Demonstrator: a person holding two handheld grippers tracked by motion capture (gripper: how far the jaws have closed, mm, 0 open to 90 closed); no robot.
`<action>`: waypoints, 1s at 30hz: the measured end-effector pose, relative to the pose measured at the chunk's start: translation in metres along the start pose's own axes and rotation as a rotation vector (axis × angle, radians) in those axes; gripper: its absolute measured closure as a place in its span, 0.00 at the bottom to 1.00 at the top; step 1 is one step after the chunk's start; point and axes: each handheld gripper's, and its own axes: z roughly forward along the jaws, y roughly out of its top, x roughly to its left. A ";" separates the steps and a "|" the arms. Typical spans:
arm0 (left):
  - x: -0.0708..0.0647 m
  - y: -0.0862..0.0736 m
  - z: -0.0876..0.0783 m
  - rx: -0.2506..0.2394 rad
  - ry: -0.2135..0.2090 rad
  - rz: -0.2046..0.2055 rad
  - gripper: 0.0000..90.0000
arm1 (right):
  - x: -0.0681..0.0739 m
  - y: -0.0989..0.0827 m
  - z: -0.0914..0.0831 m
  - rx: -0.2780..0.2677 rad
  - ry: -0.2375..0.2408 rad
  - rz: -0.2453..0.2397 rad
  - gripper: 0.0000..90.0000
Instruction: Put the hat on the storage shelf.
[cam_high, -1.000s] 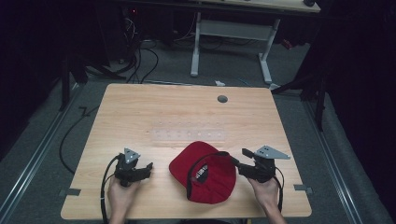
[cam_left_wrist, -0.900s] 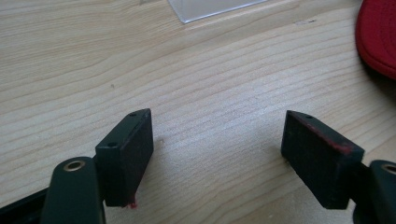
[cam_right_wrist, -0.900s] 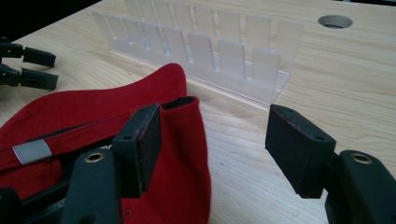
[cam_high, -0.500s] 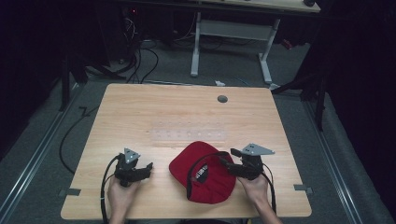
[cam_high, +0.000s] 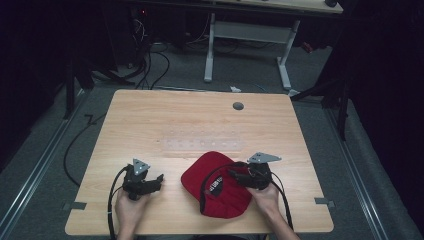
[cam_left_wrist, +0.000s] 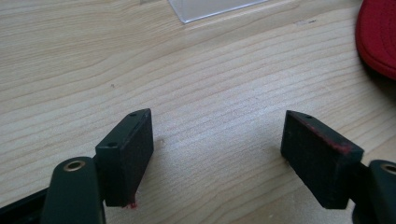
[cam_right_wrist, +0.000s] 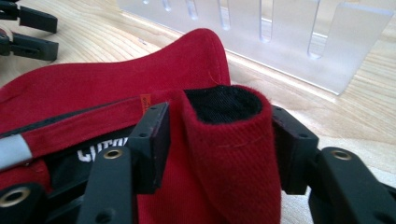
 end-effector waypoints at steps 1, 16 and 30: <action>0.000 0.000 0.000 0.000 0.000 0.000 0.28 | 0.000 0.000 0.001 0.004 0.000 0.003 0.53; 0.000 0.000 0.000 -0.001 0.000 0.000 0.28 | -0.003 -0.005 0.008 0.028 0.028 -0.003 0.76; 0.000 0.000 0.000 -0.001 0.000 0.000 0.29 | -0.005 -0.006 0.006 0.043 0.075 -0.019 0.90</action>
